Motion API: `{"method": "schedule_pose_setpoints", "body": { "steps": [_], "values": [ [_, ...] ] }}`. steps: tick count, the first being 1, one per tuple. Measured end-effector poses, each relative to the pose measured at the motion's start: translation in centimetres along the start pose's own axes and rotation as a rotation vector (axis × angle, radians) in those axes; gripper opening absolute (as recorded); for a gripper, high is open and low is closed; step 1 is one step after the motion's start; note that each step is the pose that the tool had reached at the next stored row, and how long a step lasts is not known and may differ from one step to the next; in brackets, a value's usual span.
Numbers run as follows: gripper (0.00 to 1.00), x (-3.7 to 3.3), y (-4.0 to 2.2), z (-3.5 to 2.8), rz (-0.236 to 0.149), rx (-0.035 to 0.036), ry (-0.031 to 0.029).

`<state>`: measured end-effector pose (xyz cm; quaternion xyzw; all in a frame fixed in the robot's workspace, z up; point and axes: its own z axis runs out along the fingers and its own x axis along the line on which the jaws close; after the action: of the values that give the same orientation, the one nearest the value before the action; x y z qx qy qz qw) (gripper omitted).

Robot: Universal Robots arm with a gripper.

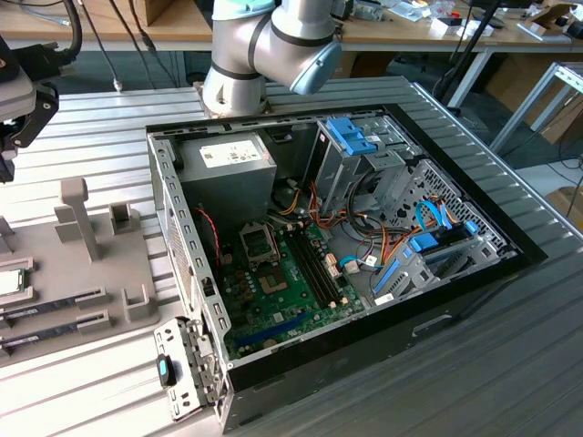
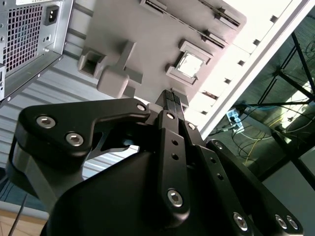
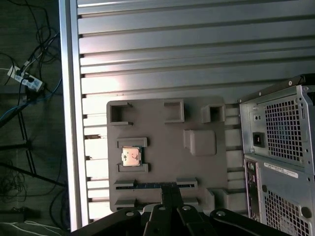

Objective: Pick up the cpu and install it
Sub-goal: 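Reach for the cpu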

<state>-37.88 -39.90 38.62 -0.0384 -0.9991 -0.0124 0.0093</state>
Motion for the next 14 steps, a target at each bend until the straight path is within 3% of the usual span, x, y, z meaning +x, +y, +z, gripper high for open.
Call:
{"method": "schedule_pose_setpoints", "body": {
  "steps": [14],
  "values": [
    [0.11,0.78,-0.06,0.05,0.0,0.0,0.0]
  ]
}}
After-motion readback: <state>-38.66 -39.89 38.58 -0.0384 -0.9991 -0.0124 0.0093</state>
